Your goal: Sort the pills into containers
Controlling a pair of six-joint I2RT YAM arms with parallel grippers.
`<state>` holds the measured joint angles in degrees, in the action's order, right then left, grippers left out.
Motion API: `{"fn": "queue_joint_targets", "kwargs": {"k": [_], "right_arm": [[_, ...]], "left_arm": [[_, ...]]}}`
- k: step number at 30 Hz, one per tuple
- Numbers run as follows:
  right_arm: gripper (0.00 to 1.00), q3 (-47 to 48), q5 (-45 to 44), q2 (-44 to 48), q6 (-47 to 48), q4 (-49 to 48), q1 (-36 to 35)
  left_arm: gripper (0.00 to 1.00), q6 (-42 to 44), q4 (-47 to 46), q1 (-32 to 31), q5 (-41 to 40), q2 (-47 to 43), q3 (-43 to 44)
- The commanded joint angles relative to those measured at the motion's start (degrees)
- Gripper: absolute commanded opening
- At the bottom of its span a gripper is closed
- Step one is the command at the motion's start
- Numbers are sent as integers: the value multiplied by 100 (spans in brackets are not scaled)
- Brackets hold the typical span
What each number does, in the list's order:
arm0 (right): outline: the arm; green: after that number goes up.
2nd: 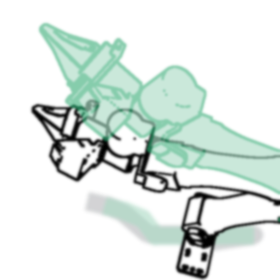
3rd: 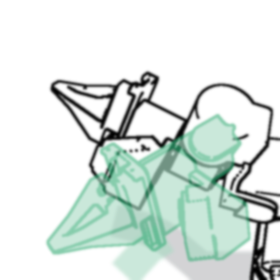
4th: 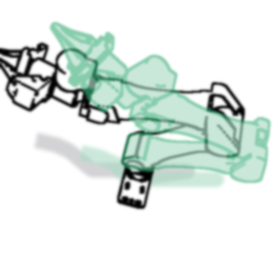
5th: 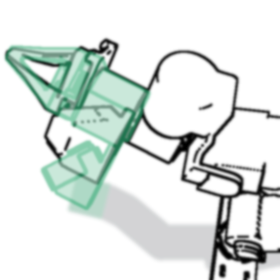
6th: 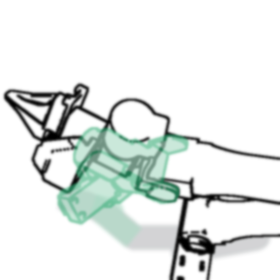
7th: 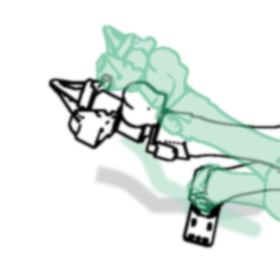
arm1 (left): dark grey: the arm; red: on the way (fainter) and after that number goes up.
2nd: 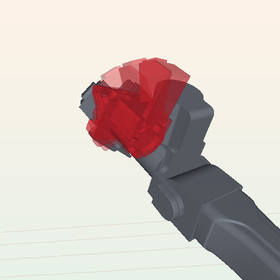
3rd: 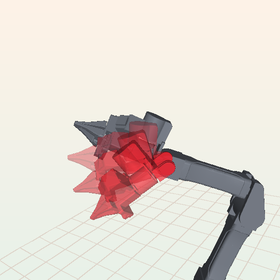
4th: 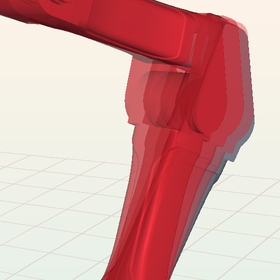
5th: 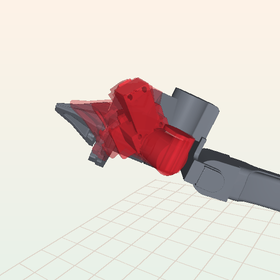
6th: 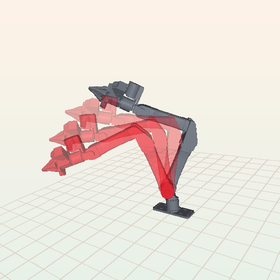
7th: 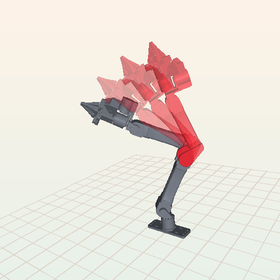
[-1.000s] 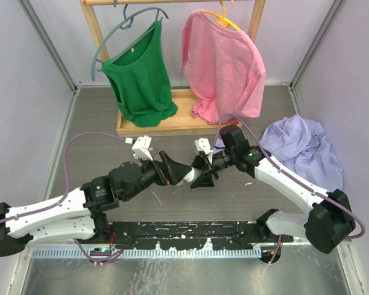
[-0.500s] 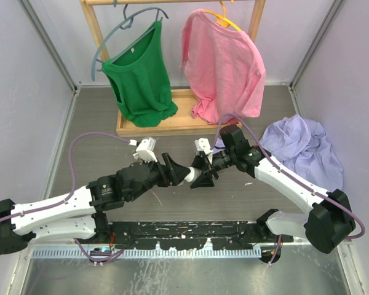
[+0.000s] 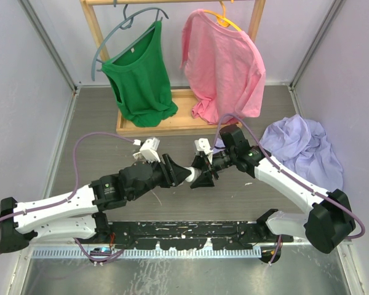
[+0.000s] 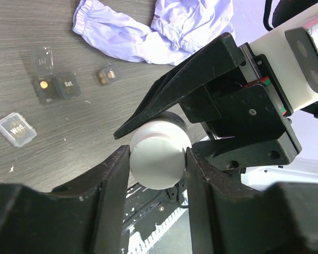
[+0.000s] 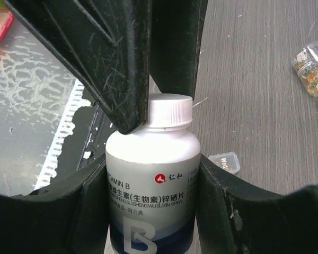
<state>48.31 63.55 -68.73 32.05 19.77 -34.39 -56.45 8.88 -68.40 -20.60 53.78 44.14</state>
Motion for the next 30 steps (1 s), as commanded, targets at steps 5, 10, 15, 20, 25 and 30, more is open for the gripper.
{"fn": "queue_joint_targets", "kwargs": {"k": [5,10,15,20,25,30], "right_arm": [[1,240,151,88,60,-193,4],[1,240,172,92,59,-188,3],[1,244,191,100,47,-193,6],[1,240,188,97,47,-193,3],[1,235,185,83,47,-193,3],[1,233,174,76,60,-197,-1]], "left_arm": [[31,248,-363,-24,396,33,208],[27,1610,-999,-17,1196,32,-50],[13,3695,-2303,381,3098,-69,-850],[6,4999,-2421,1190,5143,83,-970],[3,7080,-1314,1284,5632,101,-656],[9,7479,-843,1889,5699,209,-343]]}}
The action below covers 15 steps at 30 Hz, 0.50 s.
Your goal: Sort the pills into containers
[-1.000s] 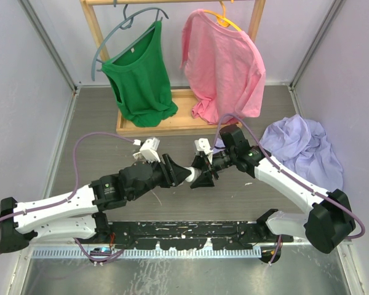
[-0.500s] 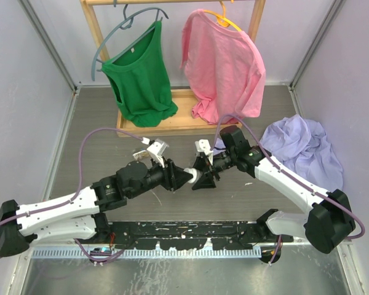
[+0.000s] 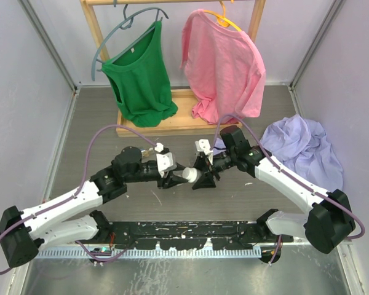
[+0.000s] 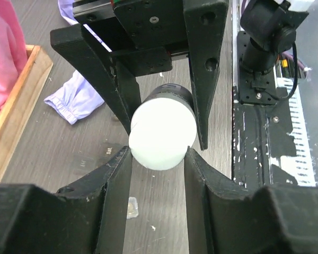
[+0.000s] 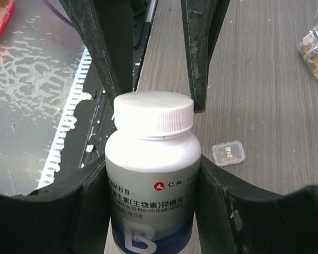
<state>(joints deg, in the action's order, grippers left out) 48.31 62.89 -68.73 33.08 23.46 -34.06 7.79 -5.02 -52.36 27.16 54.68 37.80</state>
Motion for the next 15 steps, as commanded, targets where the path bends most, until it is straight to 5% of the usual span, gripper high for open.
{"fn": "queue_joint_targets", "kwargs": {"k": [1,3,6,15], "right_arm": [[1,236,241,77,-45,-563,-28],[1,237,240,78,-46,-554,-28],[1,233,232,79,-36,-554,-28],[1,232,215,61,-16,-545,-30]], "left_arm": [[19,989,463,378,880,81,278],[65,722,89,443,514,-39,160],[96,239,-520,445,29,-348,-106],[98,-2803,-558,448,-1324,-1444,-347]]}}
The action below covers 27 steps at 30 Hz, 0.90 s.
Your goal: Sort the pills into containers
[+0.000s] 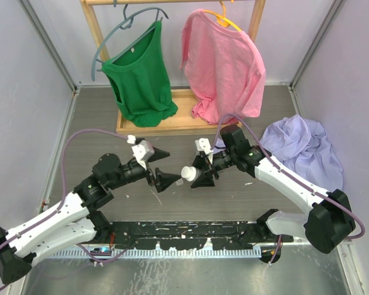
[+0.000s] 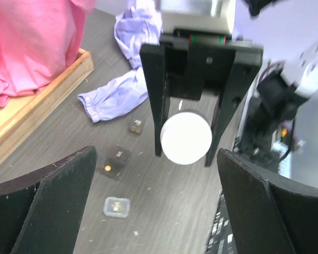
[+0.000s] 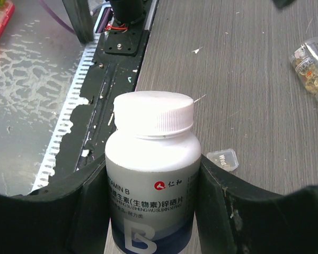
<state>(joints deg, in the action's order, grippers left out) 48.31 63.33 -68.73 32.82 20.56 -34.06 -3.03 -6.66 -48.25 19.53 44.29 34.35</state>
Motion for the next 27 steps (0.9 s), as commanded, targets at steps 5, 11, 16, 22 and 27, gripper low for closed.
{"fn": "queue_joint_targets", "kwargs": {"k": [5,11,16,22,27], "right_arm": [[1,243,169,52,11,-258,-30],[1,234,166,67,5,-254,-30],[1,242,153,86,8,-246,-30],[1,240,162,85,8,-245,-30],[1,240,153,88,6,-245,-30]], "left_arm": [[100,-3993,-1333,32,-972,-633,-564],[92,-5396,-535,-261,-2179,-669,-567],[97,-5252,-228,-1198,-3595,-550,-385],[93,-5531,145,-1332,-3387,231,118],[88,-5519,506,-1446,-3494,567,474]]}}
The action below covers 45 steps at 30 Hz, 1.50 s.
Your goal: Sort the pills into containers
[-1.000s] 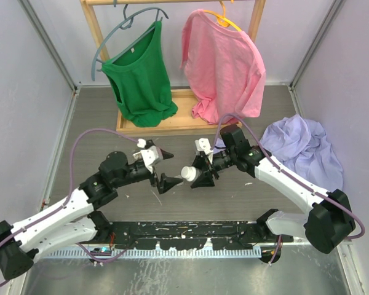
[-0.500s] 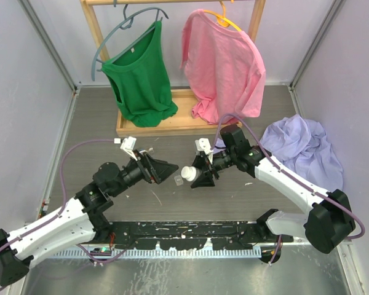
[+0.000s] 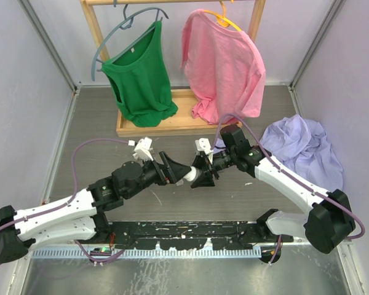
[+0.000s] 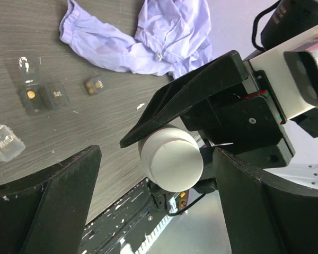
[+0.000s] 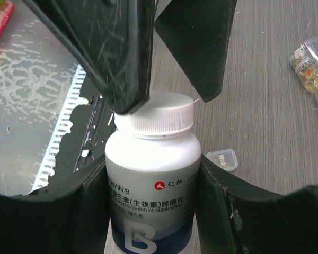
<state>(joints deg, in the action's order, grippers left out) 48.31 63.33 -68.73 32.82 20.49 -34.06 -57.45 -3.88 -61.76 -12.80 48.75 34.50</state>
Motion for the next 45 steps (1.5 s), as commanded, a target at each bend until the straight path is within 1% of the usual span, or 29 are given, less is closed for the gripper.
{"fn": "queue_joint_targets", "kwargs": {"k": [1,6,8,11,19,24,28,32,33,34,36,38,40,43,45], "right_arm": [[1,240,149,88,11,-239,-30],[1,240,160,86,16,-236,-30],[1,240,168,88,17,-236,-30],[1,246,165,79,14,-238,-26],[1,241,162,61,15,-238,-30],[1,240,162,61,14,-239,-28],[1,240,152,66,15,-240,-30],[1,241,162,69,21,-231,-30],[1,244,166,73,17,-232,-25],[1,250,158,78,13,-230,-27],[1,249,168,83,19,-230,-30],[1,249,181,90,13,-231,-30],[1,249,188,96,8,-230,-30],[1,253,187,99,8,-231,-26],[1,245,185,100,6,-230,-30]], "left_arm": [[88,-74,282,-96,-274,163,507],[76,-62,317,-126,-259,280,579],[69,-77,318,-126,-237,298,584],[67,-107,378,-140,-184,332,637],[67,-110,868,-276,-252,466,972],[63,-93,1108,-399,-351,583,1159],[52,-38,1130,-450,-250,682,1252],[30,121,1092,-453,-95,760,1288],[25,275,1029,-457,-35,757,1276],[22,458,913,-455,65,746,1236],[18,1125,446,-462,386,688,1074],[14,2132,-449,-455,1070,564,748],[7,3281,-854,-428,1789,440,433],[0,4676,-410,-343,2525,389,437],[0,5222,83,-239,2796,400,553]]}}
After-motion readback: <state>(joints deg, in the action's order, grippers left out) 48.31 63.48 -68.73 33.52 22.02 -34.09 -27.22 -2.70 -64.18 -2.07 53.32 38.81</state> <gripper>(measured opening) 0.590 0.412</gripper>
